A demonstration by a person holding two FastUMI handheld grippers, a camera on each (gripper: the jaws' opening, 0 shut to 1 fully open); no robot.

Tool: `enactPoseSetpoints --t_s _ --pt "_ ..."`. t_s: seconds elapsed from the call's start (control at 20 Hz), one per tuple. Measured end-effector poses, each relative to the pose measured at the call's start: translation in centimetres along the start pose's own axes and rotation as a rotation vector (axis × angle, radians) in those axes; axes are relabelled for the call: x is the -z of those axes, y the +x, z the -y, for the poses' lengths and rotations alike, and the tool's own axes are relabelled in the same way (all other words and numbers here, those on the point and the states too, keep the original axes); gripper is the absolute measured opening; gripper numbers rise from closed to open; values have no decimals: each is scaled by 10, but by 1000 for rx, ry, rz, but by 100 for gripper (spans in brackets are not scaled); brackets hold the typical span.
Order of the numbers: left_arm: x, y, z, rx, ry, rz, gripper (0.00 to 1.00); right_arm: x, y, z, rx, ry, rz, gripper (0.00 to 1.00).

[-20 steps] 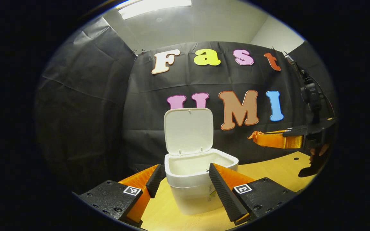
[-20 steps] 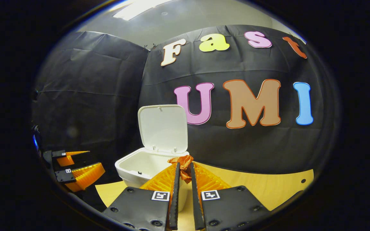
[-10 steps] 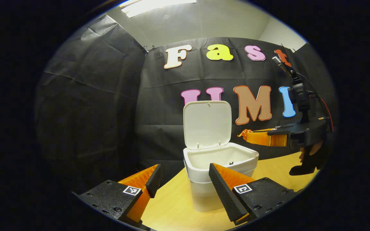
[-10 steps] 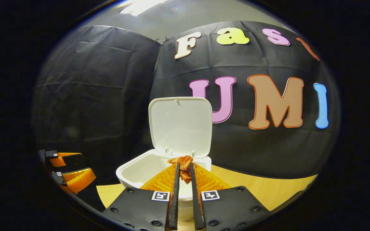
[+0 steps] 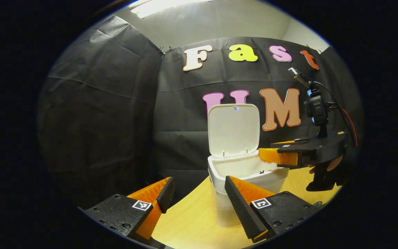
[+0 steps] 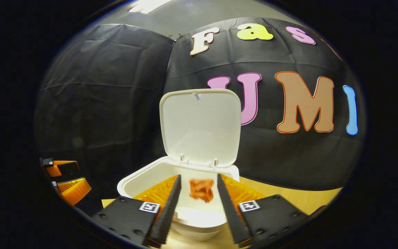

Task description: Press the lid of the desktop garbage bin to open it, pick up the crumpled paper on the desktop and throw it into the bin, then pick up the pop can on the desktop and drop it into the bin, and finally close the garbage bin lid.

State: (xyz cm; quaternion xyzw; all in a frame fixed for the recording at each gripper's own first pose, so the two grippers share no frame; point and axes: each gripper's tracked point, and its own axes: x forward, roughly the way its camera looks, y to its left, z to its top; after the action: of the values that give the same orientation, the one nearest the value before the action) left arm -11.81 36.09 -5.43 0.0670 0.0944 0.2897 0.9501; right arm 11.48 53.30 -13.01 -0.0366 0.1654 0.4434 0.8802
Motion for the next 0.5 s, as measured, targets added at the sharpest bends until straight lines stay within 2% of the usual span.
enactPoseSetpoints --t_s 0.05,0.1,0.15,0.35,0.5 --pt "-1 0 2 3 1 4 89 -2 -1 2 3 5 5 80" --pt "-2 1 5 8 2 6 89 -3 -3 2 4 10 9 93" --pt "-4 1 7 12 2 13 89 -6 -7 4 12 13 15 99" --pt "-14 4 29 55 -6 42 89 -21 -34 23 67 -10 77 97" --pt "-20 7 56 105 -19 56 89 -29 -71 50 132 -25 139 98"
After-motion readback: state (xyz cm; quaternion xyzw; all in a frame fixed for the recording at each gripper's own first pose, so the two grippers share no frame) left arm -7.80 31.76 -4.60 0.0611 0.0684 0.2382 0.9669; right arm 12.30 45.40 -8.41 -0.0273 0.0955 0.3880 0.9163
